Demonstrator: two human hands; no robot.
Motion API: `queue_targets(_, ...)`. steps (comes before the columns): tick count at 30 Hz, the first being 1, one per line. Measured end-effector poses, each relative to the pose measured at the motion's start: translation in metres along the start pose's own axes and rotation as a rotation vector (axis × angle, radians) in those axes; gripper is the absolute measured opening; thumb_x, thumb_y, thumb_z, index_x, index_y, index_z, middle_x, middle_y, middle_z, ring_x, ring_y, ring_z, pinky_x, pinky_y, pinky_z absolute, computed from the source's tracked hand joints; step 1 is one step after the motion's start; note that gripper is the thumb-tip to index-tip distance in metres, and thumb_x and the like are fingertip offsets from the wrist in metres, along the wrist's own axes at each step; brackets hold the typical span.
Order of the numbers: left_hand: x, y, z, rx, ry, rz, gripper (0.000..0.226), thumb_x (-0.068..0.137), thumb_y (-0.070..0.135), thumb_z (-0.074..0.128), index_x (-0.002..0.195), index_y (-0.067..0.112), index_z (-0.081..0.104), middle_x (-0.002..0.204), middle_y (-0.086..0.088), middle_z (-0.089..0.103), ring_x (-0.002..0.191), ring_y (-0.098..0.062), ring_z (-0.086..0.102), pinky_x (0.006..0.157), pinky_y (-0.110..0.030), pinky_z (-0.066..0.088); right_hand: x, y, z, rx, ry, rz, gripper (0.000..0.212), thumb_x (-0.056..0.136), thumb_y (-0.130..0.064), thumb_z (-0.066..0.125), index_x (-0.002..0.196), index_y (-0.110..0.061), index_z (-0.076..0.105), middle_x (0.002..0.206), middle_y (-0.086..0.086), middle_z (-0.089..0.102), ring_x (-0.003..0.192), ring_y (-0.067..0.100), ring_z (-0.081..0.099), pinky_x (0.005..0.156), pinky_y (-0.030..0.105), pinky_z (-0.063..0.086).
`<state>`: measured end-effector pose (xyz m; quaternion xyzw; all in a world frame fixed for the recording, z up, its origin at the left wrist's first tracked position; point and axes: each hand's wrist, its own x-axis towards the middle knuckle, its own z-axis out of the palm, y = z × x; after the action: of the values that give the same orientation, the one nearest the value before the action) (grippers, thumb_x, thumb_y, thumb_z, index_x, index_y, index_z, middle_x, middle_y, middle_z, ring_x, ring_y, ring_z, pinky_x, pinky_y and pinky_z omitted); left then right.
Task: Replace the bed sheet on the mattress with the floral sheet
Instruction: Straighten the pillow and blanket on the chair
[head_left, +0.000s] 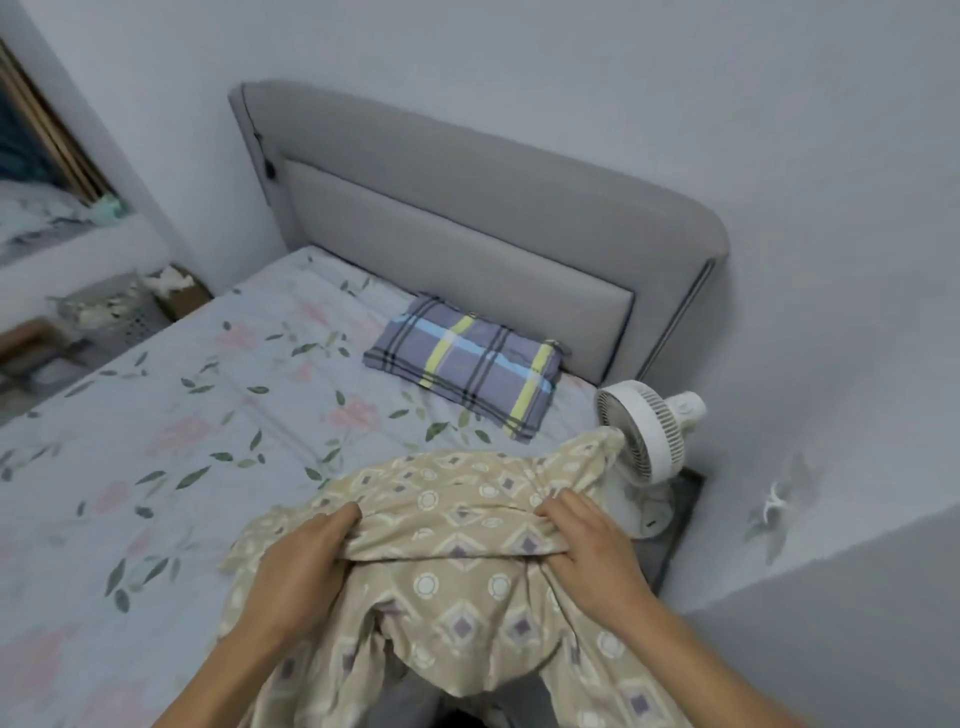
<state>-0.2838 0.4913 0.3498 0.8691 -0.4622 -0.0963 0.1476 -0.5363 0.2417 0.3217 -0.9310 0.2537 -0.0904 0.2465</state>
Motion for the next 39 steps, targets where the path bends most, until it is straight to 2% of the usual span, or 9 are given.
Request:
queue_targets(10, 0.139, -0.072, -0.002, -0.012, -0.005, -0.12, 0.033, 0.084, 0.018, 0.059, 0.092, 0.041, 0.036, 0.078, 0.015, 0.053, 0.069, -0.011, 0.05, 0.052, -0.029, 0.038, 0.187, 0.018, 0.02, 0.016, -0.109, -0.111, 0.033, 0.079, -0.018, 0.059, 0.106, -0.033, 0.046, 0.104, -0.014, 0.042, 0.1, 0.013, 0.049, 0.078, 0.035, 0.047)
queue_targets(15, 0.228, -0.112, 0.002, -0.009, 0.005, -0.193, 0.015, 0.083, 0.026, 0.048, 0.091, 0.036, 0.04, 0.079, 0.014, 0.054, 0.072, -0.012, 0.052, 0.054, -0.034, 0.043, 0.302, 0.037, 0.04, 0.018, -0.158, -0.153, 0.031, 0.082, -0.021, 0.059, 0.109, -0.032, 0.049, 0.105, -0.014, 0.044, 0.101, 0.013, 0.051, 0.077, 0.032, 0.046)
queue_targets(21, 0.354, -0.162, 0.02, 0.013, -0.011, -0.356, 0.03, 0.081, 0.018, 0.056, 0.089, 0.036, 0.034, 0.082, 0.013, 0.056, 0.075, -0.015, 0.053, 0.058, -0.035, 0.047, 0.462, 0.069, 0.075, 0.034, -0.232, -0.225, 0.027, 0.081, -0.018, 0.061, 0.105, -0.028, 0.051, 0.101, -0.01, 0.046, 0.097, 0.02, 0.054, 0.077, 0.038, 0.049)
queue_targets(25, 0.461, -0.207, 0.04, 0.0, -0.002, -0.41, 0.021, 0.085, 0.02, 0.056, 0.094, 0.033, 0.041, 0.089, 0.011, 0.061, 0.079, -0.016, 0.055, 0.063, -0.037, 0.05, 0.578, 0.096, 0.106, 0.027, -0.202, -0.266, 0.027, 0.079, -0.015, 0.062, 0.102, -0.026, 0.053, 0.101, -0.009, 0.046, 0.096, 0.019, 0.052, 0.075, 0.037, 0.047)
queue_targets(30, 0.578, -0.269, 0.092, 0.016, 0.143, -0.426, 0.028, 0.074, 0.013, 0.059, 0.09, 0.03, 0.044, 0.083, 0.007, 0.056, 0.079, -0.024, 0.052, 0.06, -0.035, 0.036, 0.691, 0.138, 0.168, -0.079, -0.211, -0.312, 0.024, 0.081, -0.029, 0.059, 0.103, -0.026, 0.051, 0.099, -0.006, 0.05, 0.091, 0.02, 0.054, 0.068, 0.032, 0.039)
queue_targets(32, 0.603, -0.291, 0.133, 0.025, 0.137, -0.564, 0.031, 0.076, 0.015, 0.065, 0.099, 0.032, 0.051, 0.098, 0.008, 0.059, 0.097, -0.027, 0.054, 0.071, -0.04, 0.04, 0.722, 0.156, 0.201, -0.229, -0.349, -0.308, 0.028, 0.086, -0.047, 0.062, 0.104, -0.029, 0.051, 0.105, -0.005, 0.051, 0.098, 0.021, 0.057, 0.071, 0.035, 0.042)
queue_targets(34, 0.616, -0.305, 0.181, -0.02, 0.081, -0.77, 0.033, 0.086, 0.029, 0.067, 0.118, 0.033, 0.058, 0.121, 0.007, 0.055, 0.118, -0.026, 0.048, 0.086, -0.048, 0.044, 0.749, 0.17, 0.234, -0.385, -0.495, -0.279, 0.039, 0.086, -0.068, 0.056, 0.103, -0.033, 0.058, 0.116, -0.004, 0.05, 0.113, 0.023, 0.052, 0.088, 0.04, 0.045)
queue_targets(36, 0.614, -0.309, 0.226, -0.125, 0.027, -0.982, 0.05, 0.091, 0.053, 0.067, 0.135, 0.036, 0.051, 0.14, 0.001, 0.042, 0.132, -0.029, 0.039, 0.098, -0.054, 0.044, 0.777, 0.176, 0.264, -0.391, -0.438, -0.35, 0.052, 0.075, -0.078, 0.054, 0.102, -0.035, 0.067, 0.125, -0.002, 0.049, 0.121, 0.027, 0.049, 0.1, 0.048, 0.043)
queue_targets(39, 0.59, -0.31, 0.284, -0.392, 0.115, -1.377, 0.102, 0.071, 0.075, 0.077, 0.151, 0.032, 0.031, 0.152, -0.014, 0.029, 0.137, -0.043, 0.035, 0.103, -0.06, 0.043, 0.822, 0.162, 0.308, -0.381, -0.454, -0.392, 0.085, 0.068, -0.083, 0.063, 0.142, -0.045, 0.046, 0.16, 0.006, 0.025, 0.149, 0.035, 0.023, 0.12, 0.058, 0.022)
